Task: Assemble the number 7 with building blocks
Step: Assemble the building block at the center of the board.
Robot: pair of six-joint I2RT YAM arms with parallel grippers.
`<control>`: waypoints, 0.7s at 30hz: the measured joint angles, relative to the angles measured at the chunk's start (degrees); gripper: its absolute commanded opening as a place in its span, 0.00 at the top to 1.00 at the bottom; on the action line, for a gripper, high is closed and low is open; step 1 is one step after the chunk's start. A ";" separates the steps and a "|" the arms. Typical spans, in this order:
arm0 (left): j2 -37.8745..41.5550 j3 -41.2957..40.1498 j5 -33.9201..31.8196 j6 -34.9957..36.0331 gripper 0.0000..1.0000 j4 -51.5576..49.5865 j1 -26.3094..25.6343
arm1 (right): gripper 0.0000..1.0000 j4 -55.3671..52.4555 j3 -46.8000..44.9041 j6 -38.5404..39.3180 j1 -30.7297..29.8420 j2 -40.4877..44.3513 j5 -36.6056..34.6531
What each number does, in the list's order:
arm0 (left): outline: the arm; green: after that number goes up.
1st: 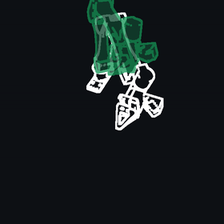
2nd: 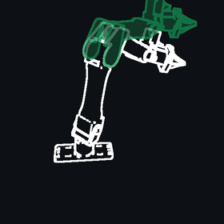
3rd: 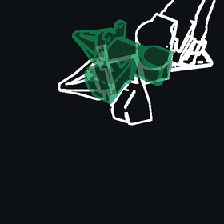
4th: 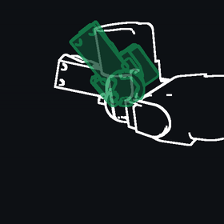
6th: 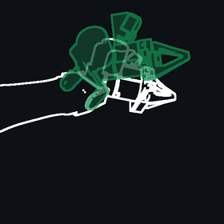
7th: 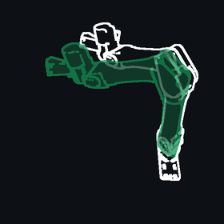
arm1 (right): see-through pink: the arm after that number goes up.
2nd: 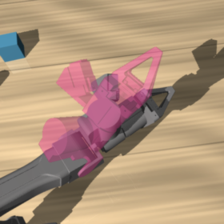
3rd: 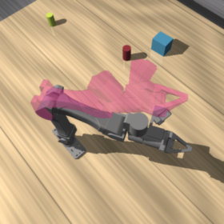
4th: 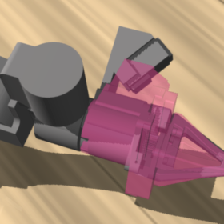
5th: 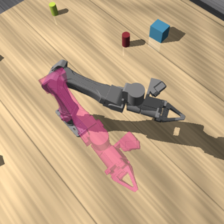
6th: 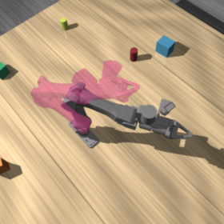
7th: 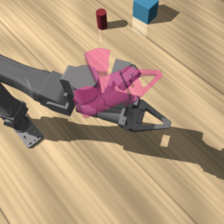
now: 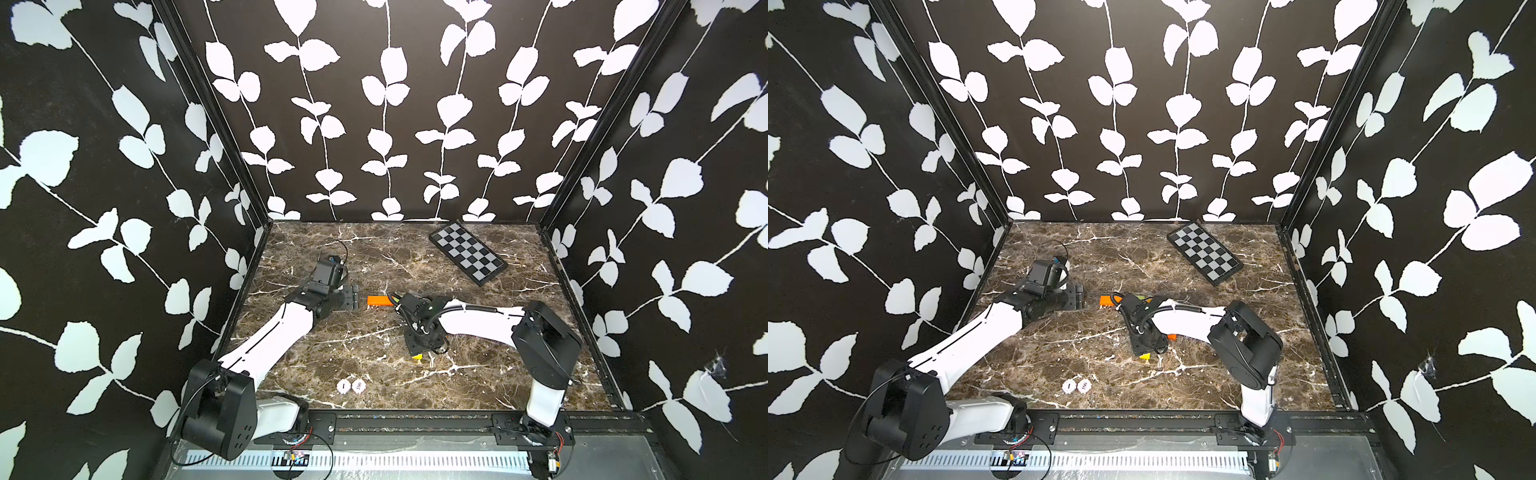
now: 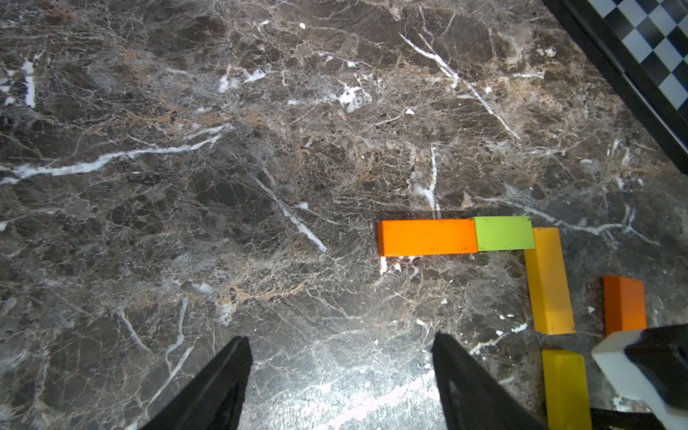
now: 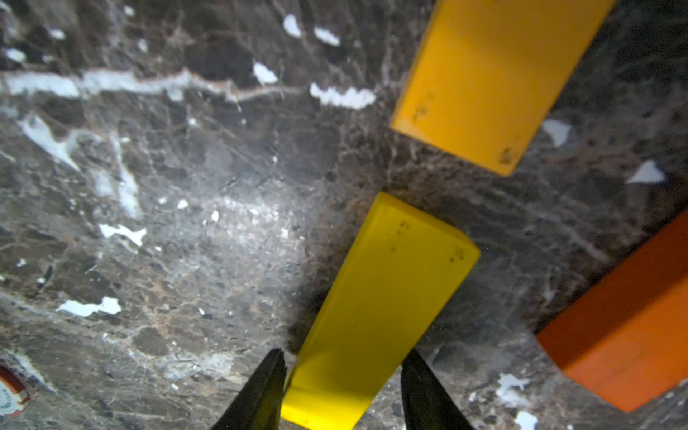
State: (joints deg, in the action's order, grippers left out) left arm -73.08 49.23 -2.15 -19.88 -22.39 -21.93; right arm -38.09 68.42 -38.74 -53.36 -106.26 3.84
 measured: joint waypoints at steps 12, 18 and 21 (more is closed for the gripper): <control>0.00 0.00 -0.04 0.00 0.21 0.00 0.00 | 0.51 -0.15 0.76 0.83 0.28 -0.48 -0.42; 0.00 -0.02 -0.22 0.00 0.20 -0.02 0.00 | 0.55 -2.71 3.15 -0.59 0.28 -1.40 -0.31; 0.04 -0.24 -0.24 0.02 0.21 -0.02 0.00 | 0.55 -2.89 3.82 -1.33 0.31 -1.77 -0.35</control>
State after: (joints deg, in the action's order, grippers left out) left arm -73.03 48.99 -2.39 -19.86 -22.41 -21.93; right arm -40.97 72.25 -40.07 -53.06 -108.03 3.49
